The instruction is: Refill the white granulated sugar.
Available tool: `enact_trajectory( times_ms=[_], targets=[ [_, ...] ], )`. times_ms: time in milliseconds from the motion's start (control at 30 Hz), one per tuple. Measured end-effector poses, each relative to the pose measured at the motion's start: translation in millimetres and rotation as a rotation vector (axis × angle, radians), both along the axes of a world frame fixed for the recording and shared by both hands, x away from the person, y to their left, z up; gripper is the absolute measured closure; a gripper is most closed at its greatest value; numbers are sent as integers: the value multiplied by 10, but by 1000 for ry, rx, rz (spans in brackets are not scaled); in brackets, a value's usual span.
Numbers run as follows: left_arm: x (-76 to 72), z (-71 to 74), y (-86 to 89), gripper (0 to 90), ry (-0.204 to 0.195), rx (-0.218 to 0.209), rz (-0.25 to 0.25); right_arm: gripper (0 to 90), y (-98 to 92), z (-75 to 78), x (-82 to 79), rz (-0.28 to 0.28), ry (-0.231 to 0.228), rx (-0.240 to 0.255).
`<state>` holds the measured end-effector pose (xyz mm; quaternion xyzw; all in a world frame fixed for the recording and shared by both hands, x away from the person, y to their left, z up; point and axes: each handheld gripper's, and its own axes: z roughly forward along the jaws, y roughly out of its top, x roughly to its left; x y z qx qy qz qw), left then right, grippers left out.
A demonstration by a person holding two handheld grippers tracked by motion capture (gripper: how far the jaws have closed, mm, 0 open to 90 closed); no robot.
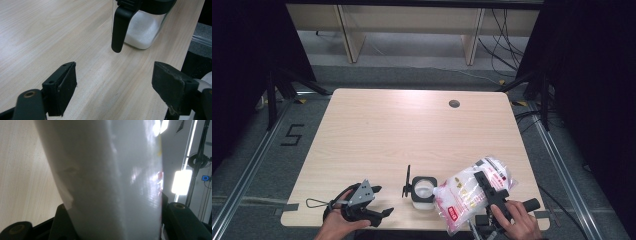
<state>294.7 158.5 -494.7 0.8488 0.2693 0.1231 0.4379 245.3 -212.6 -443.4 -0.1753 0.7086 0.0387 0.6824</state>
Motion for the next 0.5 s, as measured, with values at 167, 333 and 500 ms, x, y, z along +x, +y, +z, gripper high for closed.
enact_trajectory(
  times_ms=[167, 333, 500],
  targets=[
    [9, 1, 4, 195, -11, 7, -11, 499, 1, -11, -4, -10, 9, 5],
    [10, -4, 3, 195, -13, 1, -9, 499, 4, -19, -13, -29, 20, 1],
    [10, 3, 4, 195, -12, 7, -11, 499, 10, -11, -9, -16, 10, -14]
  ],
)
